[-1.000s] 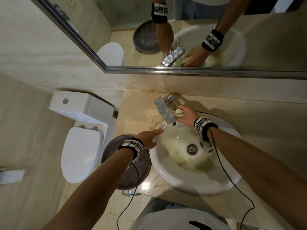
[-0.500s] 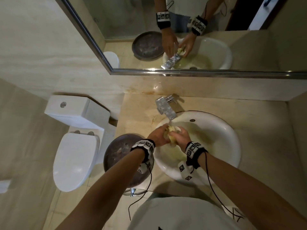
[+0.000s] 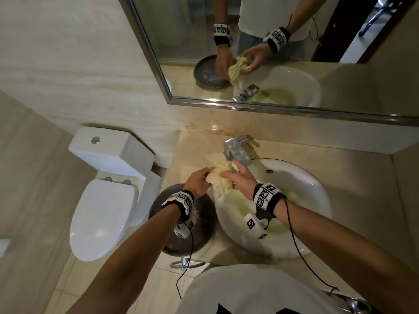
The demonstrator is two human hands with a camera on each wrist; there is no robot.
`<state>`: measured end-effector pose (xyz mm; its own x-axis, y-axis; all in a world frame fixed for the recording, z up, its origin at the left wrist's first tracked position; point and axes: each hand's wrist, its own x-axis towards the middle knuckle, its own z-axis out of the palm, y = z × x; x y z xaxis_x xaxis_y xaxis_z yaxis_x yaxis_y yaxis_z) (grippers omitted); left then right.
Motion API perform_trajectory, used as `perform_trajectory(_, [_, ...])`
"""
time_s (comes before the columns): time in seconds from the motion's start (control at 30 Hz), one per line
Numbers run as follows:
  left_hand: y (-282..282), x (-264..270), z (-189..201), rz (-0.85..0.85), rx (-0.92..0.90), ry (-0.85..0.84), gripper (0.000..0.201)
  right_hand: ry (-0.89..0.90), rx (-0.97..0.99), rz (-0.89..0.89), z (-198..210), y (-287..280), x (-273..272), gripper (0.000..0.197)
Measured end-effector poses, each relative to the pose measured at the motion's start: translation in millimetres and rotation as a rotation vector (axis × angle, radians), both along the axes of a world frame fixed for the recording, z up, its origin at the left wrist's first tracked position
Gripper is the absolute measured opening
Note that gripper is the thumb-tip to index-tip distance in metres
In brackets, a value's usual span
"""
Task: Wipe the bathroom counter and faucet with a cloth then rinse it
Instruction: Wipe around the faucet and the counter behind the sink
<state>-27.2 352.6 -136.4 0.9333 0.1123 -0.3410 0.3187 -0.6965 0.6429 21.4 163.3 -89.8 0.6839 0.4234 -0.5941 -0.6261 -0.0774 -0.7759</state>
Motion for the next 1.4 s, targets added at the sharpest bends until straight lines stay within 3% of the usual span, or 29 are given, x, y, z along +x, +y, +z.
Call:
perform_trajectory(0.13, [7, 3, 10, -0.190, 0.365, 0.055, 0.028, -0.018, -0.237, 0.197, -17, -21, -11, 0.053])
perform_trajectory(0.23, [2, 6, 6, -0.420, 0.550, 0.065, 0.026, 0.068, -0.305, 0.077, -43, -33, -11, 0.046])
perform_trajectory(0.33, [-6, 10, 1, -0.443, 0.588, 0.060, 0.026, 0.112, -0.329, -0.116, -65, -41, 3, 0.039])
perform_trajectory(0.47, [-21, 29, 2, -0.358, 0.545, 0.008, 0.030, 0.058, -0.368, -0.197, -81, -47, 42, 0.035])
perform_trajectory(0.53, [-28, 40, 1, -0.350, 0.532, -0.028, 0.033, -0.017, -0.417, -0.280, -83, -50, 63, 0.032])
perform_trajectory(0.63, [-38, 51, -5, -0.363, 0.512, 0.005, 0.053, -0.235, -0.586, -0.388, -90, -55, 87, 0.040])
perform_trajectory(0.7, [-45, 52, -13, -0.383, 0.462, 0.093, 0.065, -0.373, -0.663, -0.298, -94, -53, 92, 0.045])
perform_trajectory(0.8, [-51, 49, -29, -0.413, 0.411, 0.195, 0.075, -0.601, -0.717, 0.064, -103, -47, 88, 0.052])
perform_trajectory(0.87, [-53, 48, -39, -0.416, 0.400, 0.193, 0.078, -0.718, -0.773, 0.210, -111, -49, 90, 0.057])
perform_trajectory(1.0, [-55, 48, -54, -0.406, 0.402, 0.120, 0.078, -0.738, -0.945, 0.398, -122, -57, 104, 0.076])
perform_trajectory(1.07, [-56, 51, -59, -0.419, 0.429, 0.094, 0.076, -0.766, -1.066, 0.439, -121, -58, 110, 0.088])
perform_trajectory(1.13, [-57, 55, -63, -0.444, 0.477, 0.086, 0.073, -0.777, -1.069, 0.404, -124, -58, 111, 0.094])
perform_trajectory(1.4, [-39, 63, -66, -0.507, 0.545, 0.088, 0.052, -0.914, -0.995, 0.466, -133, -56, 101, 0.083])
